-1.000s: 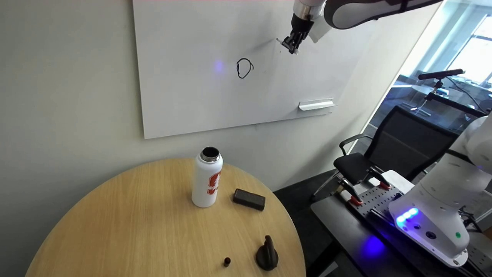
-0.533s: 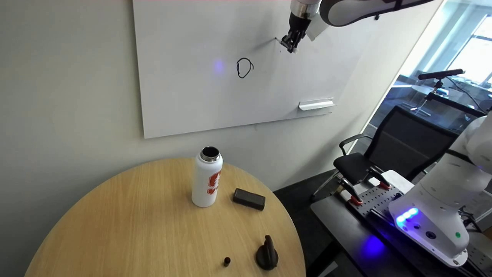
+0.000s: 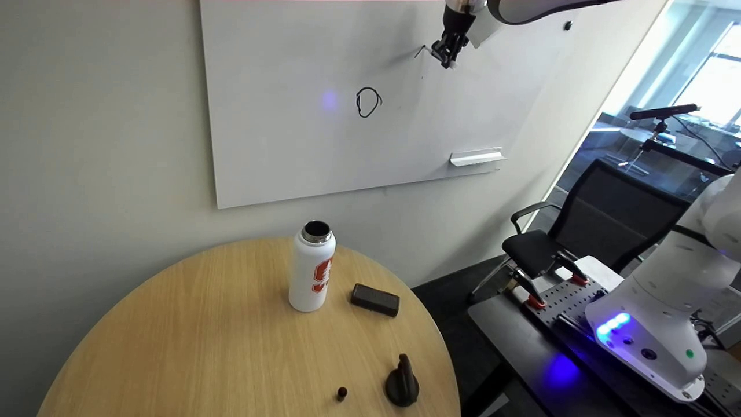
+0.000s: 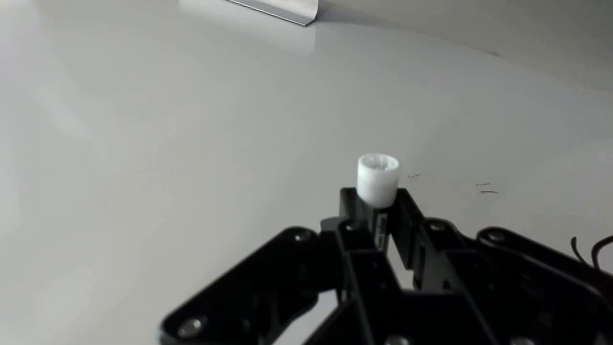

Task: Pick up the marker from the table, write with it on the white board and put it back on the table.

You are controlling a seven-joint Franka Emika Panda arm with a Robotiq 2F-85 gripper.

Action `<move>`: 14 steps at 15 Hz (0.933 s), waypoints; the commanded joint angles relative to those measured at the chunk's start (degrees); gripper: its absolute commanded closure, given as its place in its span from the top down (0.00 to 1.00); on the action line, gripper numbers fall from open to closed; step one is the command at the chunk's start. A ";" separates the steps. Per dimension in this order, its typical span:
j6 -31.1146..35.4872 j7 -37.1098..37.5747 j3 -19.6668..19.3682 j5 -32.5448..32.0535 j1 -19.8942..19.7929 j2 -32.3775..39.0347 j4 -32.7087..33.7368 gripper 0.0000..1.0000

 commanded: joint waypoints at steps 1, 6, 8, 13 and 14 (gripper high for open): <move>-1.59 0.16 -0.36 0.11 -0.05 -0.10 1.16 0.05; -0.64 -1.19 -0.39 1.32 -0.11 1.95 1.37 0.05; -0.57 -1.47 -0.49 2.00 -0.10 2.67 1.33 0.05; -1.25 0.40 -1.19 1.10 -0.04 2.49 1.03 0.05; -1.28 0.82 -1.37 0.88 -0.13 2.00 0.79 0.05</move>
